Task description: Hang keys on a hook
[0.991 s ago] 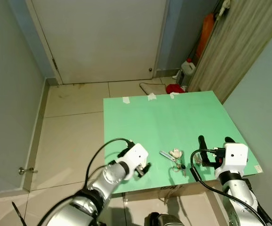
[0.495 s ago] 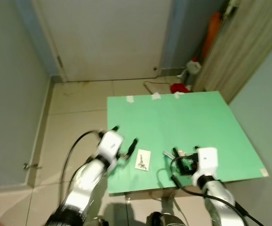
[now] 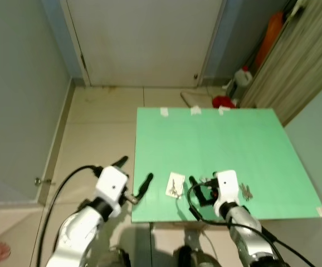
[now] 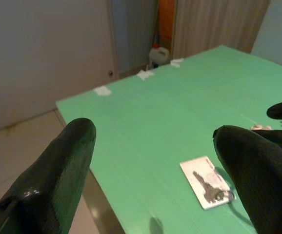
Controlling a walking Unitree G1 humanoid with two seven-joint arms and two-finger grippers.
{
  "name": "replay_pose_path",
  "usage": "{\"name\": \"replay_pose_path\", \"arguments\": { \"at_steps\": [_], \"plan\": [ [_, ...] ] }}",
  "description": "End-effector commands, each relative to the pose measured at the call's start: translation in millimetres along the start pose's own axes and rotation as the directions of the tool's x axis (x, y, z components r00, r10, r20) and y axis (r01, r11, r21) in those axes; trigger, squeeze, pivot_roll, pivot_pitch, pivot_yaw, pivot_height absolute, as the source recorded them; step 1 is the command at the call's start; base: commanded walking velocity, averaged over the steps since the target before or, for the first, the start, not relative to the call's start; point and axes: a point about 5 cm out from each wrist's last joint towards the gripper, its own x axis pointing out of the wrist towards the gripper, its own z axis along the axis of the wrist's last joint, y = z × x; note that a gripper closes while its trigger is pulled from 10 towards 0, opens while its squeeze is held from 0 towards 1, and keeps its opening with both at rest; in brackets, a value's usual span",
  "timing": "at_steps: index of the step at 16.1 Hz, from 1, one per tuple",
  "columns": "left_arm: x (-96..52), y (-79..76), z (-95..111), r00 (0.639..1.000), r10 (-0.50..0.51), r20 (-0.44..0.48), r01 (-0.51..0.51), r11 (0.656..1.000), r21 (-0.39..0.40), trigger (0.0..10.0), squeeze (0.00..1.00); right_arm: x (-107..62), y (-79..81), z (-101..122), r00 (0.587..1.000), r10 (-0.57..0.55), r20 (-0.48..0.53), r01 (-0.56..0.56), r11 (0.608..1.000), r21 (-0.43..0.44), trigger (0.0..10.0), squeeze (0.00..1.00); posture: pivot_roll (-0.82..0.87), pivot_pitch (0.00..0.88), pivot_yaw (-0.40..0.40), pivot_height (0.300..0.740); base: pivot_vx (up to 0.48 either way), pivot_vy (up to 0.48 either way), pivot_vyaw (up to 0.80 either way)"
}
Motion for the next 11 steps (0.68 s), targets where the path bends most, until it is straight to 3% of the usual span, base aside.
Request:
{"name": "replay_pose_path", "arguments": {
  "at_steps": [1,4,7,11],
  "plan": [
    [-3.3,-5.6,2,1.000,-0.008,-0.005,0.008,1.000,-0.007,10.0,0.00,-0.6,-2.3,-4,1.000,-0.012,-0.014,0.012,1.000,0.008,10.0,0.00,0.20,0.209,-0.063,0.740,0.000,0.000,0.00],
    [-18.5,-23.8,5,1.000,-0.019,-0.010,0.019,0.999,0.035,10.0,0.00,7.5,3.5,-9,0.998,-0.012,-0.062,0.016,0.997,0.072,10.0,0.00,0.27,0.297,-0.064,0.740,0.000,0.000,0.00],
    [-33.2,-25.8,12,0.998,-0.005,-0.055,0.008,0.998,0.070,10.0,0.00,14.5,11.3,-5,0.998,0.030,-0.053,-0.024,0.993,0.113,10.0,0.00,0.30,0.342,-0.057,0.740,0.000,0.000,0.00],
    [-39.8,-20.4,12,0.997,0.030,-0.078,-0.025,0.997,0.071,10.0,0.00,17.3,22.9,1,0.992,0.129,-0.005,-0.128,0.985,0.118,10.0,0.00,0.29,0.337,-0.079,0.740,0.000,0.000,0.00]
  ]
}}
